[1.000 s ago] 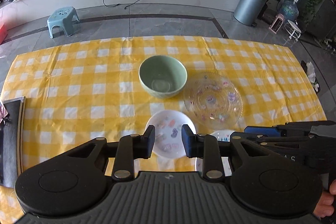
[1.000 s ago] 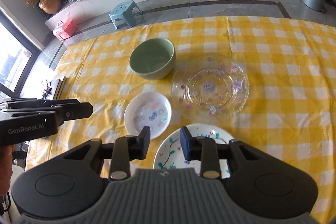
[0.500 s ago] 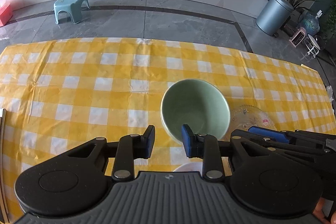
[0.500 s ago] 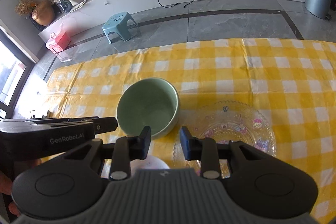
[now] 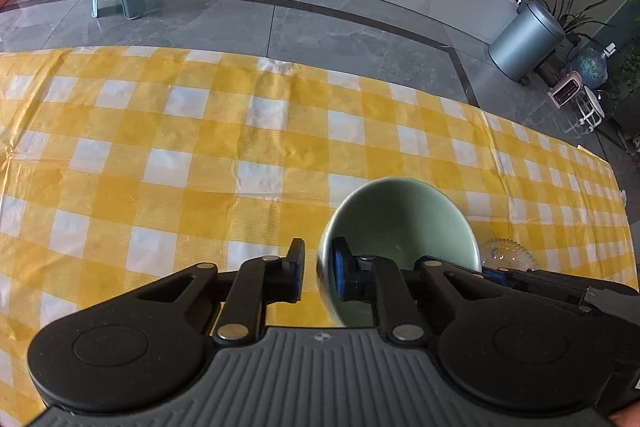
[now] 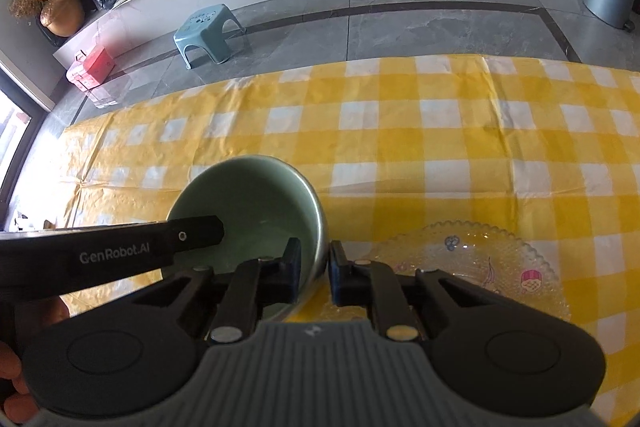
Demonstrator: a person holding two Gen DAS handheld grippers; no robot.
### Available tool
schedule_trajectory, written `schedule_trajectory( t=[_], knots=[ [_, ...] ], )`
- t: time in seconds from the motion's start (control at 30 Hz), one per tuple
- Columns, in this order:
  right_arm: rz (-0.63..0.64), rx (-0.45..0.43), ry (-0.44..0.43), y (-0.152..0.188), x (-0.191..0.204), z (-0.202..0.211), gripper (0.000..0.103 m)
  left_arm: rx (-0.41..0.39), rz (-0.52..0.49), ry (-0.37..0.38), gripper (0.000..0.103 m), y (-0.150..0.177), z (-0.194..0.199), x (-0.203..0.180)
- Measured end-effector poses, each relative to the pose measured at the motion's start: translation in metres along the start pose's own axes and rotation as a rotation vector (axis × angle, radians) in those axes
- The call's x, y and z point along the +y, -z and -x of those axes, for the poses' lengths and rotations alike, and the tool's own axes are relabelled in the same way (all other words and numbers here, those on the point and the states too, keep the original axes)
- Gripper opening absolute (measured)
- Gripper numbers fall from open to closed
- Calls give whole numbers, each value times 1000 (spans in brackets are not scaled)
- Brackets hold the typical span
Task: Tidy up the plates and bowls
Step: 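Grasp the pale green bowl rim with both tools, then carry the green bowl with both tools and lower it into the steel bowl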
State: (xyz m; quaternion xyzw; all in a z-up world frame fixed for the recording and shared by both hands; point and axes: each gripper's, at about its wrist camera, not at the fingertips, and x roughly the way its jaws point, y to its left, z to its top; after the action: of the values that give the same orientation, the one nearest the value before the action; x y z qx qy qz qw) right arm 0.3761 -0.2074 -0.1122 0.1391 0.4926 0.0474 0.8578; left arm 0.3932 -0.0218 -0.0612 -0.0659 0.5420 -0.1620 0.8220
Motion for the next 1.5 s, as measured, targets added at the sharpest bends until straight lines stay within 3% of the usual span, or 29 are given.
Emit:
schedule_trajectory(
  t=[0.23, 0.5, 1.23, 1.5],
  knots=[
    [-36, 3, 27, 2, 3, 3, 8, 19, -3, -39, 8, 1, 6, -8],
    [-43, 11, 5, 17, 12, 35, 6, 13, -8, -66, 8, 17, 43, -17],
    [122, -34, -90, 120, 72, 223, 6, -48, -26, -153, 7, 119, 221, -52],
    [171, -32, -99, 168, 87, 271, 6, -64, -58, -178, 7, 166, 258, -62]
  ],
)
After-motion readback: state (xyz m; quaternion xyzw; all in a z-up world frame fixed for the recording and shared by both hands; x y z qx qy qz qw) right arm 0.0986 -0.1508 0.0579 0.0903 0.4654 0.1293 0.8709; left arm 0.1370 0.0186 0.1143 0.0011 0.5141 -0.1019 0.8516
